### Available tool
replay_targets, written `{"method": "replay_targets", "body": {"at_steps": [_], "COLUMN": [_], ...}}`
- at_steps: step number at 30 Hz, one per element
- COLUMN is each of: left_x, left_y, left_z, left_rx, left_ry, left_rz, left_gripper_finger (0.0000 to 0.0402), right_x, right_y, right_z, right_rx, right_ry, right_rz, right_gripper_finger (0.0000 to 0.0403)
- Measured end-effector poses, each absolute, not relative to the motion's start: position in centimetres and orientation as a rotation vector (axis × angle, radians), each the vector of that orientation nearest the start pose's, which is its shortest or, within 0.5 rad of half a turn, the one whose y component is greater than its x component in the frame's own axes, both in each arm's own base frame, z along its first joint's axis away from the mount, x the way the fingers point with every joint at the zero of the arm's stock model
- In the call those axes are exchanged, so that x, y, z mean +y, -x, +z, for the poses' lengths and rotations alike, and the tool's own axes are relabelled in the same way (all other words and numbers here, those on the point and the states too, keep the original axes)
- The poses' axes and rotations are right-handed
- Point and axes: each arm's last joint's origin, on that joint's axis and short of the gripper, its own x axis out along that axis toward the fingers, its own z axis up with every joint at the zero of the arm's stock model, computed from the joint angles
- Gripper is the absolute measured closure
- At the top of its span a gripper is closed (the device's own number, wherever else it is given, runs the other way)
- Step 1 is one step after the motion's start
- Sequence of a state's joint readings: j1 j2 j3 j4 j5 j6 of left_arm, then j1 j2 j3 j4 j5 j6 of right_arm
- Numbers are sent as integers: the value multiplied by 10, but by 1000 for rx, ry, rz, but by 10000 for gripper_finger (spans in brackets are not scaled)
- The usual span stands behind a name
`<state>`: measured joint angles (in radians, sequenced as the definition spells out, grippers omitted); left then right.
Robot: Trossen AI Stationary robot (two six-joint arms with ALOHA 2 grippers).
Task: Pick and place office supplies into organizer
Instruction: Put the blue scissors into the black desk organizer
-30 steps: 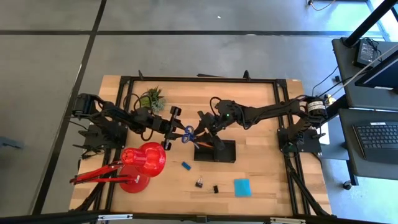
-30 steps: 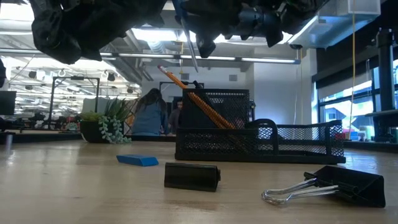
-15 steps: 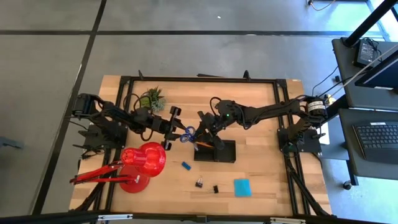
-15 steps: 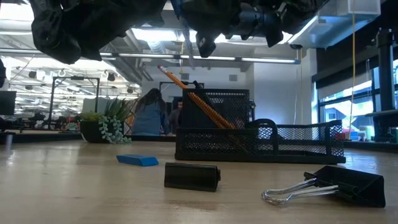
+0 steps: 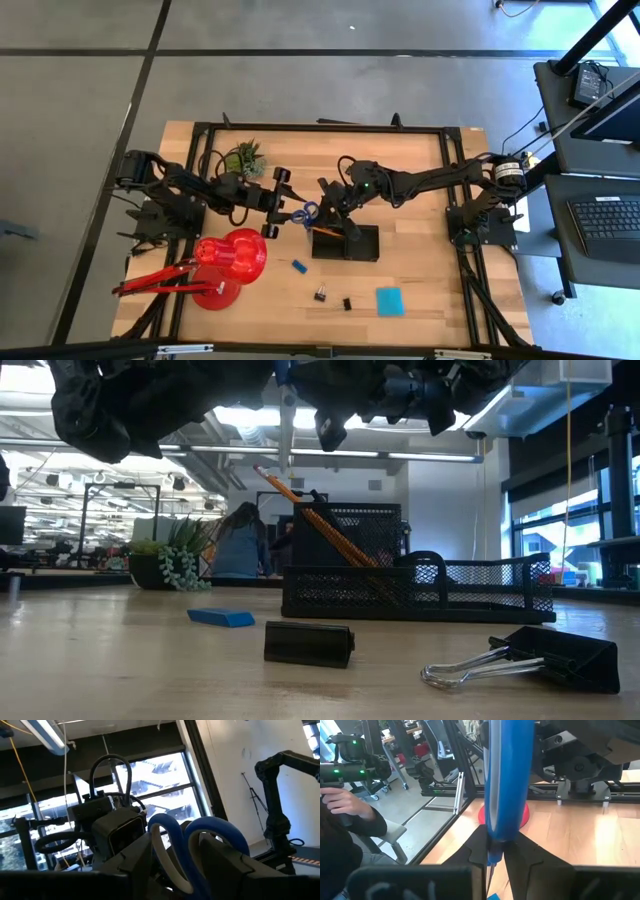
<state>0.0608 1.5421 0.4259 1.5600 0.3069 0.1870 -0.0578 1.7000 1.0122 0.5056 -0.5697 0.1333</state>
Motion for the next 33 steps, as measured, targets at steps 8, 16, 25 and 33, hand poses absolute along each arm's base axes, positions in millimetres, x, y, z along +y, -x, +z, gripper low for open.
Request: {"method": "replay_targets", "body": {"at_steps": [8,16,25,33], "left_x": [8,18,22,30], "left_y": [-260,-254,-244,-244], "left_z": [214,205,208,204], "left_rx": [-454,-397,-414,-372], "left_ry": [-290,-272,-243,-225], "left_rz": [-166,-79,-91,1], "left_gripper_finger": [244,244,244,244], "right_x": [-6,-5,-7,-12], "right_y": [-372,-367,-360,-346], "right_z": [239,250,256,259], "right_rx": [219,195,226,348], "right_ry": [-204,-179,-151,-86], "right_rz": [497,501,481,281], "right_gripper_finger": [358,358,358,358]}}
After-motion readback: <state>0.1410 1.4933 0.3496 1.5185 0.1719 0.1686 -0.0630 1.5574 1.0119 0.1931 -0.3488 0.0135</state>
